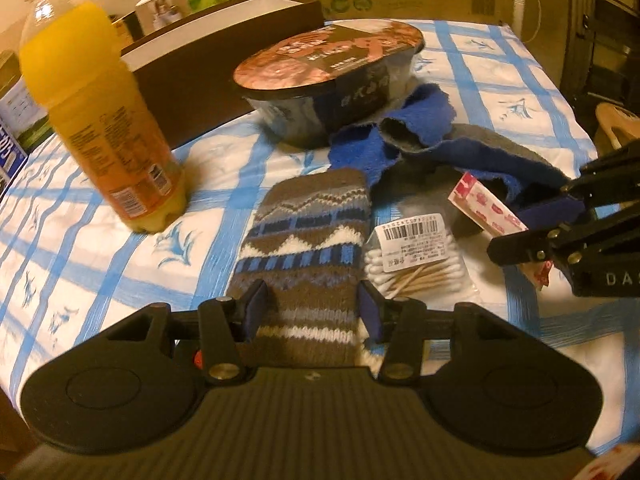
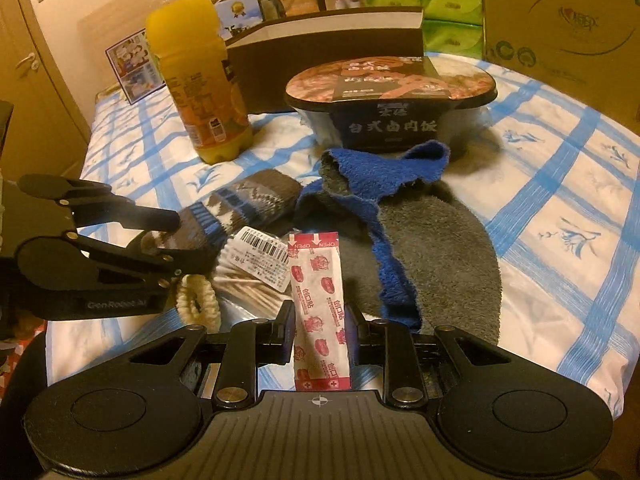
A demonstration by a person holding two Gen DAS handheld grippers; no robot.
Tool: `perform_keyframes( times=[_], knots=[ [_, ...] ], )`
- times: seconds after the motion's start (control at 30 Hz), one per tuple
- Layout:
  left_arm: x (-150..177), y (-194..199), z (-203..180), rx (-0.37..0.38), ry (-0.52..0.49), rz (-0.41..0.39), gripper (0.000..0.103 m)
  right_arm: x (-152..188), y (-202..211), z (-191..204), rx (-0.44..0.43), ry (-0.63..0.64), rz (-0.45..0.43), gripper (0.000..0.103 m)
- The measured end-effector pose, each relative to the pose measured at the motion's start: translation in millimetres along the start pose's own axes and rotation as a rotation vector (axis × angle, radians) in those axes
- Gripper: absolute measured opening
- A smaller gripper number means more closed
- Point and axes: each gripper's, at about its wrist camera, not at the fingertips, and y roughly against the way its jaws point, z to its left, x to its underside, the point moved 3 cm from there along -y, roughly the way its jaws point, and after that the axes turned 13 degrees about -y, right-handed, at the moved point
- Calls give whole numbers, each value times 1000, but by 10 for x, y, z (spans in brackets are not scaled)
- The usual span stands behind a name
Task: Organize soft objects
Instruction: 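Grasp the striped mitten with the left tool while the right tool grasps the bandage pack, then carry the striped mitten into the white box with the left tool and release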
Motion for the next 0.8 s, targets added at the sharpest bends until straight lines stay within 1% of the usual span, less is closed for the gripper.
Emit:
perform_keyframes(
  times=[0.07,0.13,0.17,0.2,0.23,0.3,0.43,0.63,0.8],
  knots=[
    [-11,-35,-13,4,-15,1,44,-6,1,-2,0,-3,-2,26],
    [-23,-58,-13,8,-22,3,27,-18,7,-5,-1,-6,-7,26],
    [-27,-62,-3,9,-22,0,23,-25,17,-7,-3,-7,-9,26],
    [-31,-54,15,13,-19,-6,14,-31,26,-8,-4,-9,-13,26],
    [-36,-39,37,19,-12,-14,11,-40,38,-12,-4,-10,-17,26],
    [-51,21,102,25,11,-34,10,-62,63,-20,-5,-12,-26,26],
    [-58,201,293,-4,59,-84,9,-143,132,-42,-16,-20,-47,26],
    [-54,510,642,-25,161,-129,8,-308,258,-44,-52,-23,-72,26],
    [-199,704,787,-38,227,-168,8,-540,370,-55,-76,-5,-90,26]
  ],
)
